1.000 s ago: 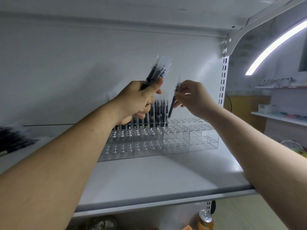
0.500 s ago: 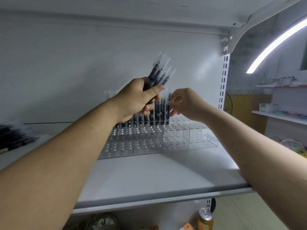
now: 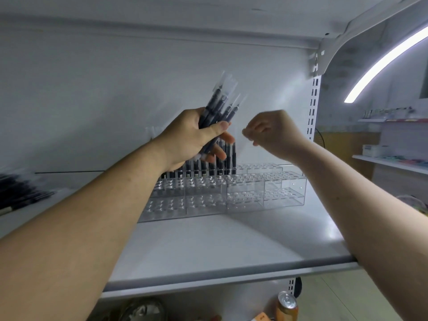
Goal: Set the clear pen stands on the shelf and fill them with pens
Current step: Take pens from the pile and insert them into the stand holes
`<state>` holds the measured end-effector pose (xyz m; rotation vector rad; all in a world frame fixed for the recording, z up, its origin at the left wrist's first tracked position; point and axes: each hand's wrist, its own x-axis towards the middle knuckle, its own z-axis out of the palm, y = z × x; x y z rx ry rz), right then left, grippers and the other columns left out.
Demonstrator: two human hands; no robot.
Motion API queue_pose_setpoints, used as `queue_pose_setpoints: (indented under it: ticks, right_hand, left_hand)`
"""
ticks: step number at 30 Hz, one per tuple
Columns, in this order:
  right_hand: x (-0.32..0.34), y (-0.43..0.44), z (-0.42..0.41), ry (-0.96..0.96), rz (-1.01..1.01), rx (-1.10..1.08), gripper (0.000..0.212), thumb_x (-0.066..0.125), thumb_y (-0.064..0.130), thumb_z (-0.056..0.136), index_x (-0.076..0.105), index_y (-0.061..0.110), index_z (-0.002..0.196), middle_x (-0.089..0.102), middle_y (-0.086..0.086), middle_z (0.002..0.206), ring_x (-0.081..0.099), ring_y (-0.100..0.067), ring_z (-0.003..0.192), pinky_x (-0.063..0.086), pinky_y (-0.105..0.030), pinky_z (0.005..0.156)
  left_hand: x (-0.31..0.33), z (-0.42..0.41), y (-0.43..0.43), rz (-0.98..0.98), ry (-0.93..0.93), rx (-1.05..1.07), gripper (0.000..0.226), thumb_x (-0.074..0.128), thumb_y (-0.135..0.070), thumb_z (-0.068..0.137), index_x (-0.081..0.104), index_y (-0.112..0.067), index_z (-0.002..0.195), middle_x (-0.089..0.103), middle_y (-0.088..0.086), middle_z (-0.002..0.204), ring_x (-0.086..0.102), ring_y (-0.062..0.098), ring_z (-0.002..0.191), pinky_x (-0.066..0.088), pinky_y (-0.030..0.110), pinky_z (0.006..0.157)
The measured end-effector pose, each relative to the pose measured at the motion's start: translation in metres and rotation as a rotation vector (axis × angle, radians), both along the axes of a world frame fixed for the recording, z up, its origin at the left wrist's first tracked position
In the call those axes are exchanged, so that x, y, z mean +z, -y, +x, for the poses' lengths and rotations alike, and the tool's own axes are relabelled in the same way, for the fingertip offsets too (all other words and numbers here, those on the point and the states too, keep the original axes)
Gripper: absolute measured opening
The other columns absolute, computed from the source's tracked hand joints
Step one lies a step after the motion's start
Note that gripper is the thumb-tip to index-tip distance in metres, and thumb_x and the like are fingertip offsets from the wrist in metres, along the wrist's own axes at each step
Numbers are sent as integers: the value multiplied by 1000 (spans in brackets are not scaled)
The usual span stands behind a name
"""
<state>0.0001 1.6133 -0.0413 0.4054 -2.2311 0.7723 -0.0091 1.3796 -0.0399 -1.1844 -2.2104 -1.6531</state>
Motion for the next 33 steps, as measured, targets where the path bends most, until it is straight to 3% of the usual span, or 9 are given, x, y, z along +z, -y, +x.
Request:
queue_pose_setpoints:
  ticks: [2,4,6,11,16,21,25,29,33]
  right_hand:
    - [5,4,5,-21,-218,170,6,73,16,97,77,13,98,78,-5,83,72,-15,71,55,-23,59]
    - [7,10,9,76,-401,384,8,72,14,97,77,9,101,77,-12,89,70,-22,77,48,-28,60]
    - [5,13,10,134,-457,497,10,73,15,97,77,6,101,74,-14,91,68,-25,79,45,-33,64]
    - [2,15,5,134,-505,514,25,79,31,88,77,7,94,71,-13,90,65,-22,76,43,-33,64]
    - [3,19,6,114,-563,508,15,65,11,102,73,0,95,73,-17,92,70,-26,85,47,-30,65]
    - [16,10,7,8,-898,499,16,49,2,102,65,1,101,73,-16,87,73,-24,76,50,-28,63]
    - [15,0,2,-111,-613,235,16,55,7,102,69,10,95,78,-8,82,76,-22,72,52,-28,59]
    - [7,3,1,-103,-347,134,11,60,5,100,69,9,96,79,-4,84,79,-17,72,55,-25,57]
    - [5,5,1,-89,-237,79,10,59,3,98,69,1,100,79,-8,87,79,-19,72,59,-37,63]
  left_hand:
    - [0,0,0,16,16,-11,18,60,-24,107,63,-16,123,81,5,101,77,23,73,59,30,60]
    - [0,0,0,20,29,-22,20,60,-24,107,63,-16,125,81,7,103,78,25,75,60,31,61]
    - [0,1,-1,18,32,-27,19,60,-25,106,64,-18,124,81,7,103,79,26,79,61,31,62]
    - [0,5,-3,0,37,-45,20,60,-26,107,65,-20,125,82,7,103,81,28,85,65,35,66]
    - [0,5,-2,-28,46,-29,27,59,-27,108,60,-16,132,81,8,105,80,35,85,67,43,65]
    - [-1,3,-1,-48,42,23,21,60,-28,107,61,-16,125,81,7,98,78,31,70,64,39,57]
    - [-2,-3,1,-45,-27,66,15,61,-28,107,63,-14,114,72,3,79,51,16,48,45,30,46]
    - [-2,-5,2,-62,-50,87,32,57,-28,109,58,0,123,54,-4,69,38,13,49,36,28,45]
    - [-1,-4,1,-39,-20,107,31,54,-27,111,57,0,126,50,-6,67,34,12,49,32,26,44]
